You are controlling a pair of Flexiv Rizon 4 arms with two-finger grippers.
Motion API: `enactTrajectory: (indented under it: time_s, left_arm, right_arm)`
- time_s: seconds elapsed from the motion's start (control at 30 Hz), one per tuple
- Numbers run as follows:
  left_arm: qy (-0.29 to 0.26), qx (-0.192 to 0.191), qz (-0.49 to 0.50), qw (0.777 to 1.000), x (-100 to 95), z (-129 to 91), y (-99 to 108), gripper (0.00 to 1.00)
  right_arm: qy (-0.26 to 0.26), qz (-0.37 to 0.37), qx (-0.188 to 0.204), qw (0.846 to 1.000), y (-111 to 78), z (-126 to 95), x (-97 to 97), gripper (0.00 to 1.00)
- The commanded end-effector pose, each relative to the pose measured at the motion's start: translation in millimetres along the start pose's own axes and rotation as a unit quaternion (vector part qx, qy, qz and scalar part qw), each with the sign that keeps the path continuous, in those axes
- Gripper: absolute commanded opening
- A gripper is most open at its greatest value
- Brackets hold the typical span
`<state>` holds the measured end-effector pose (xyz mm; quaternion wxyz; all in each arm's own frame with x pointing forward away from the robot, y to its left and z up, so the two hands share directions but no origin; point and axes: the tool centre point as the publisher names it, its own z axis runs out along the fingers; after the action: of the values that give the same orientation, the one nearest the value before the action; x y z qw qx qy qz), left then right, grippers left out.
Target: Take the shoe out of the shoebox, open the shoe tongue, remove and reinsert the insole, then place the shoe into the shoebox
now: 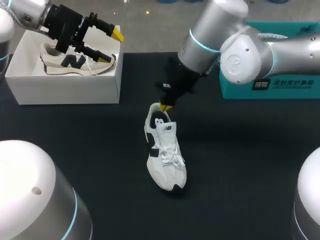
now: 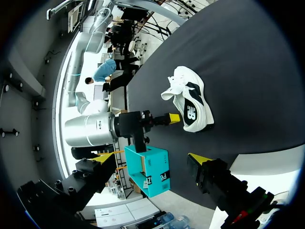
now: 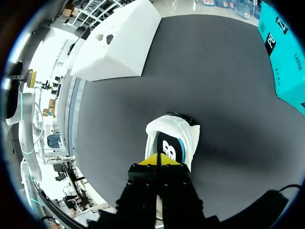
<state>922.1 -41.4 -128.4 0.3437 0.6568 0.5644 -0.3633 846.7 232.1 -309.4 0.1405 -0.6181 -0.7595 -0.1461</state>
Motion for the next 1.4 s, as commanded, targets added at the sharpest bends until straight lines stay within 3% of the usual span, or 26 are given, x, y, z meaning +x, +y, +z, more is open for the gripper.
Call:
enactTrajectory:
  time_s: [0.03,0.4,0.43,0.53,0.73,1.4]
  left_arm:
    - [0.001,-0.001,0.0,1.0,-0.1,0.0,-0.9,1.0]
    - [0.001,-0.001,0.0,1.0,-0.1,0.0,-0.9,1.0]
    - [0.001,-0.001,0.0,1.0,-0.1,0.0,-0.9,1.0]
    - [0.001,-0.001,0.0,1.0,-0.1,0.0,-0.9,1.0]
    - [0.001,-0.001,0.0,1.0,-0.1,0.0,-0.9,1.0]
    - [0.001,-0.001,0.0,1.0,-0.1,0.0,-0.9,1.0]
  right_arm:
    - [-0.092,0.002,-0.001,0.996,0.1,-1.0,6.4,0.0]
    - [-0.092,0.002,-0.001,0.996,0.1,-1.0,6.4,0.0]
    - [-0.111,0.007,0.001,0.994,0.7,3.6,7.4,0.0]
    - [-0.127,0.006,-0.039,0.991,-1.3,18.3,5.4,0.0]
    - [-0.176,0.024,-0.055,0.983,-9.2,29.6,2.7,0.0]
    - [-0.182,0.036,-0.005,0.983,-13.6,71.6,-29.1,0.0]
